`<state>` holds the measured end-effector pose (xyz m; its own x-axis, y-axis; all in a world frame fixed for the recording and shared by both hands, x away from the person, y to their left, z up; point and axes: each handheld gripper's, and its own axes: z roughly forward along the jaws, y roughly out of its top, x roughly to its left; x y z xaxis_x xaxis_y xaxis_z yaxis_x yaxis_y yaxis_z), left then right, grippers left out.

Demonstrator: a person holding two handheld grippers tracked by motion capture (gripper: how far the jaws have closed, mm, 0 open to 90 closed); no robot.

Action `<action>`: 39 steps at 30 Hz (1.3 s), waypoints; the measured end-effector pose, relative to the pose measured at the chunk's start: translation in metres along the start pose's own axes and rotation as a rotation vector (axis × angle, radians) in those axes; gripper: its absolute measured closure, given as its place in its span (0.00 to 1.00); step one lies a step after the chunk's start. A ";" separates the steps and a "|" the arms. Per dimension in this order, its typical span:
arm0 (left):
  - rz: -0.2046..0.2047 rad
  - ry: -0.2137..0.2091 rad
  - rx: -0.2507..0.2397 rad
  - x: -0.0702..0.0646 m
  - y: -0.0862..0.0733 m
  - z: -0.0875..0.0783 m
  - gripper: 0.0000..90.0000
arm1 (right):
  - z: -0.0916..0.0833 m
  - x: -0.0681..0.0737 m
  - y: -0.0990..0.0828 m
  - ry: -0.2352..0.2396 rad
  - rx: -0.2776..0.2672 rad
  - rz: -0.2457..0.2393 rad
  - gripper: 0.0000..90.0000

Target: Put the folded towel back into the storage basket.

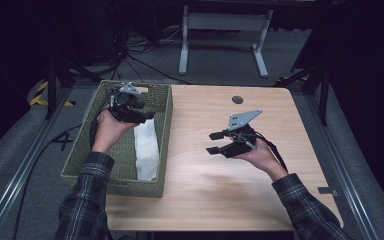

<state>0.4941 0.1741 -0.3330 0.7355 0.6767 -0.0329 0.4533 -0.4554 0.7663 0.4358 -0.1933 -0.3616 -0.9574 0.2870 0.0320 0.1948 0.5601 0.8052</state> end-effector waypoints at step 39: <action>0.066 -0.133 -0.017 -0.156 0.023 0.066 0.18 | -0.070 -0.012 -0.114 -0.159 0.054 0.124 0.34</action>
<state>0.4232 0.0196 -0.3528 0.8241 0.5626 -0.0664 0.3942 -0.4853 0.7804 0.4099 -0.3152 -0.4120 -0.8805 0.4729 0.0315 0.3242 0.5525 0.7679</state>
